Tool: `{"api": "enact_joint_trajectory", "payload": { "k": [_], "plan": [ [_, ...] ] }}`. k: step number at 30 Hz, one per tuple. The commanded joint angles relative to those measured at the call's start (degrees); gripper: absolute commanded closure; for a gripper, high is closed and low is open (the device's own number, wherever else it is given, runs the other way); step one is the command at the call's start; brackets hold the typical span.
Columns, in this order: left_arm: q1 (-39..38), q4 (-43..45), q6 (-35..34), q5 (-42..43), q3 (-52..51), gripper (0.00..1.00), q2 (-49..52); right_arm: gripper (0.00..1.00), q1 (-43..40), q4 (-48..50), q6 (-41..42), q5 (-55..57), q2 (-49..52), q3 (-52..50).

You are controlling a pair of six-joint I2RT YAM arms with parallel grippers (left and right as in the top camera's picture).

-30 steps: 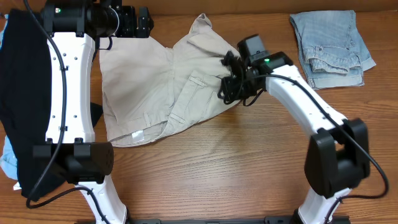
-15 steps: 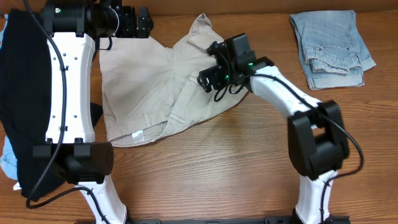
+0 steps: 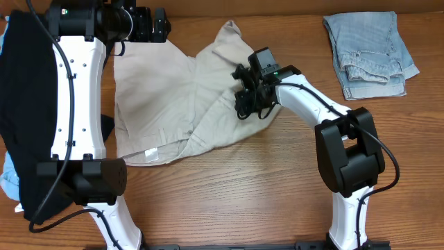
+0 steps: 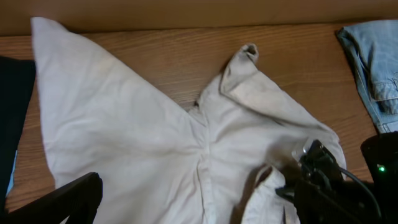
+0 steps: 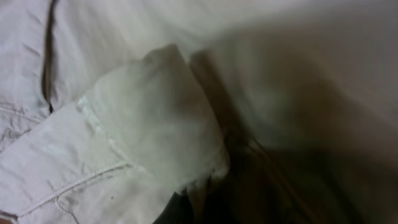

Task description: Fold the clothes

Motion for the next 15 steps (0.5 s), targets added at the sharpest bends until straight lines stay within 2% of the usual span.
{"api": "enact_joint_trajectory", "payload": {
  "k": [1,10,15],
  "plan": [
    [-0.5,0.0,1.3,-0.3,-0.3,0.00,0.5,0.96,0.0,-8.7,3.3,-0.9,-6.2,0.4],
    [-0.4,0.0,1.3,-0.3,-0.3,0.00,0.5,0.96,1.7,-29.7,9.2,-2.1,-18.9,0.4],
    [-0.4,0.1,1.3,-0.3,-0.3,0.00,0.5,0.96,9.9,-33.9,12.0,-2.4,-20.1,0.0]
  ]
}}
